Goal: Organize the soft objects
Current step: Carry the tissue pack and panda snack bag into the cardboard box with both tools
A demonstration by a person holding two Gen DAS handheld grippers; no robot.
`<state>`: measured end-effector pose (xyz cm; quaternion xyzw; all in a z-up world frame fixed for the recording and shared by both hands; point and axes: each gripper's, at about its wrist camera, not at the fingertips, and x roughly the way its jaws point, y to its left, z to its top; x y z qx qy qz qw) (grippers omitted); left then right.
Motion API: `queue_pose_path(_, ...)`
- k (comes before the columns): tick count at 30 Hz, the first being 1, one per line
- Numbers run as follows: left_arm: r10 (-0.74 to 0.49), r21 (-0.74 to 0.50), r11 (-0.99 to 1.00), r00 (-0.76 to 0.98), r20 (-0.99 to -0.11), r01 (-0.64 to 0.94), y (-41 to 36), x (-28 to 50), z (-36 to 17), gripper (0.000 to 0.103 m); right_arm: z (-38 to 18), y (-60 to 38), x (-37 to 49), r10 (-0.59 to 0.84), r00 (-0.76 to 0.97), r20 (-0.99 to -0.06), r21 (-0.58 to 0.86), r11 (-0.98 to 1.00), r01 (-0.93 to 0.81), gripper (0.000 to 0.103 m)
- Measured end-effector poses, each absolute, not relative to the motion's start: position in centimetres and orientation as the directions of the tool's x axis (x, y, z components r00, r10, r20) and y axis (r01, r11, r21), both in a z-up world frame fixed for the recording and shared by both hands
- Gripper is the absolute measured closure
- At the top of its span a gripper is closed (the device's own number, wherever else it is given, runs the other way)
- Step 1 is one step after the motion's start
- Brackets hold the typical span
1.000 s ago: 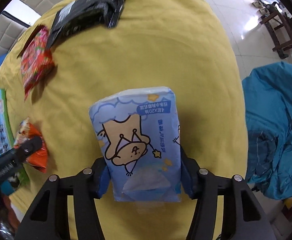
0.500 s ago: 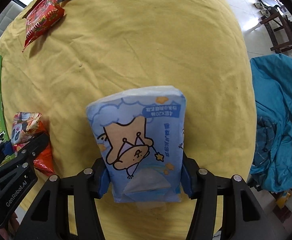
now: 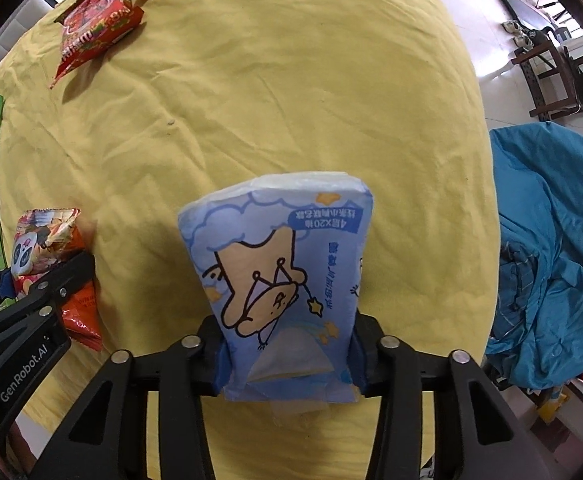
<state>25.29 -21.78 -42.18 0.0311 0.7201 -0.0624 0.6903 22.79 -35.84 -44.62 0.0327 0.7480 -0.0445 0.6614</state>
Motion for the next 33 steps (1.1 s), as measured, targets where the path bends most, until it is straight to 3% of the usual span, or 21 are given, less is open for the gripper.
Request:
queue_pose_path(16,-0.129,-0.108,0.983,0.143,-0.981,0.15,-18.4,22.3,-32.5,0.062,-34.4,-33.5,21.2,0.089,0.034,-0.995,0.091,0.993,0.07,0.06)
queue_pose_path(27,-0.165,-0.157,0.986,0.261,-0.951,0.053,-5.4,22.0,-24.2,0.062,-24.3,-21.5,20.7,0.182,0.158,-0.971,0.173,0.982,-0.072,0.06)
queue_pose_path(33,-0.128,-0.134,0.991,0.289,-0.949,0.001,3.0,22.5,-22.2,0.062,-22.9,-12.9,21.3,0.228,0.169,-0.959,0.204,0.968,-0.147,0.06)
